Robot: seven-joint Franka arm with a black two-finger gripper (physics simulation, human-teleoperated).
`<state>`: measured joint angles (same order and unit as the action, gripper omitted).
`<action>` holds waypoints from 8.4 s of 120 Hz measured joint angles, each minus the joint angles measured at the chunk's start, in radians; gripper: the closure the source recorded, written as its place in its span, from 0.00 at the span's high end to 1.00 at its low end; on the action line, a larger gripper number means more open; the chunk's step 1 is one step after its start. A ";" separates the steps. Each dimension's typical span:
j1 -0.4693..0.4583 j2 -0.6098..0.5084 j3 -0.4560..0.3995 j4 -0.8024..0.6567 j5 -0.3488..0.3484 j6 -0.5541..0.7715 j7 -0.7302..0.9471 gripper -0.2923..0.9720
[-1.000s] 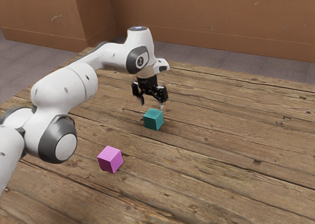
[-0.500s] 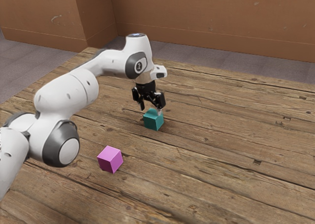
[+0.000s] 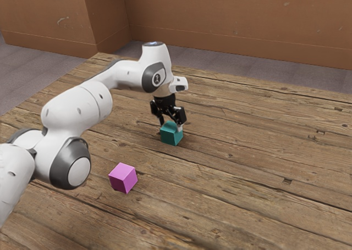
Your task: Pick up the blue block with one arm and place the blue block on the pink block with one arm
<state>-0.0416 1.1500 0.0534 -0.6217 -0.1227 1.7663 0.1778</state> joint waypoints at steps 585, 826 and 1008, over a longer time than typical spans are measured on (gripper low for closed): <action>-0.090 -1.144 0.022 -1.674 0.129 0.565 -0.199 0.53; -0.108 -1.106 0.132 -1.664 0.018 0.628 -0.071 0.54; -0.128 -1.106 0.136 -1.663 0.008 0.586 0.025 0.53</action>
<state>-0.1693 0.0440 0.1889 -2.2848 -0.1148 2.3520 0.2027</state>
